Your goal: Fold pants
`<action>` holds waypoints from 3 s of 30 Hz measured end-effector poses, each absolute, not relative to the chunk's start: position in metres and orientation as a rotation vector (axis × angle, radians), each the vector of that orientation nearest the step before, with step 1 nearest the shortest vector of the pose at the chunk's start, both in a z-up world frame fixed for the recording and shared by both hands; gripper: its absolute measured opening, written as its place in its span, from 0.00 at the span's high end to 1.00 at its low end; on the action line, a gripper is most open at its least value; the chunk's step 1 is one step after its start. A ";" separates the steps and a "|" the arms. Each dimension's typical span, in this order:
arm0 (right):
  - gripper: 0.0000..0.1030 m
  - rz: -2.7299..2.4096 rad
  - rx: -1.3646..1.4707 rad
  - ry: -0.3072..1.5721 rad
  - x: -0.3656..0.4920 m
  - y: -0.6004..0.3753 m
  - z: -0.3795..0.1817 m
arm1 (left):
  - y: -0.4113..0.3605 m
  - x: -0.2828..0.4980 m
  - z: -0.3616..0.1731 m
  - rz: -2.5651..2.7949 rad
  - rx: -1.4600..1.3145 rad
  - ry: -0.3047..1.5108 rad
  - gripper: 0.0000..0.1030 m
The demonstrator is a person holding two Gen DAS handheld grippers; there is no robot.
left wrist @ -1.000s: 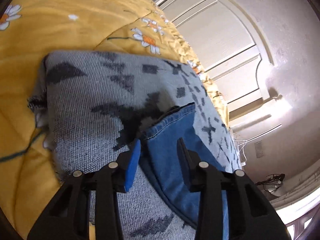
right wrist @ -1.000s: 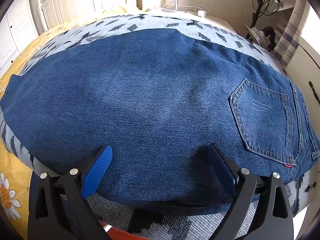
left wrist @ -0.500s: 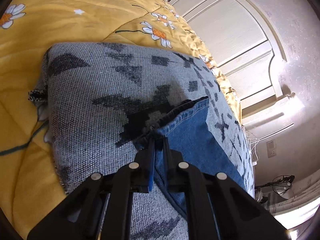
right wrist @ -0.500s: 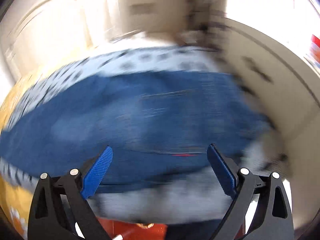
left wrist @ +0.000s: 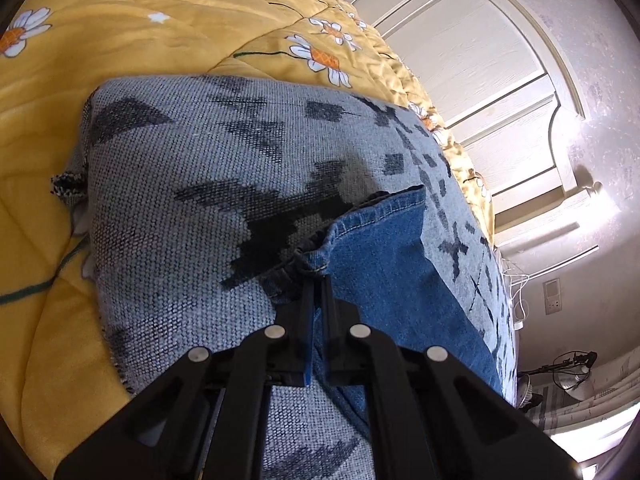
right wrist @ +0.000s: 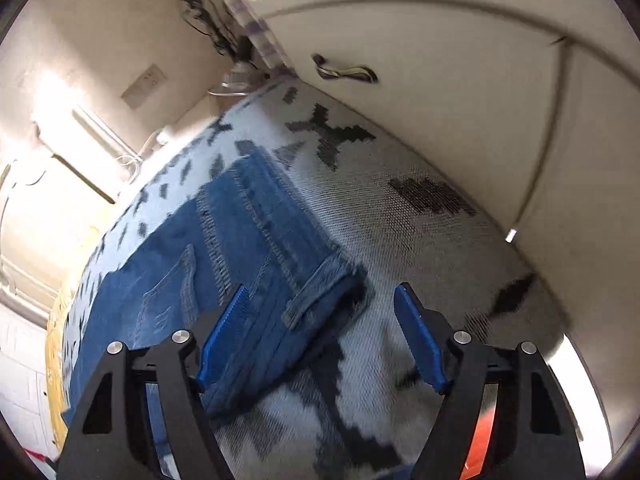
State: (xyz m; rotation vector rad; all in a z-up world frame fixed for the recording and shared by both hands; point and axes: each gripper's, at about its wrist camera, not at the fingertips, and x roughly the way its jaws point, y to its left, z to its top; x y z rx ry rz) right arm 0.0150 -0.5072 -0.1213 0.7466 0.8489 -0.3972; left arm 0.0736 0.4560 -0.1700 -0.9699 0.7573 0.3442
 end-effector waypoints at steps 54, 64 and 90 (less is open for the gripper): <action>0.14 0.170 -0.028 0.944 0.107 -0.137 -0.113 | 0.157 0.254 -0.137 -0.172 -0.163 0.927 0.57; 0.14 0.221 -0.040 0.895 0.248 -0.102 -0.094 | 0.297 0.237 -0.154 0.072 -0.328 0.968 0.56; 0.23 0.378 -0.050 0.985 0.164 -0.008 -0.123 | 0.470 0.042 -0.203 0.128 -1.255 0.632 0.46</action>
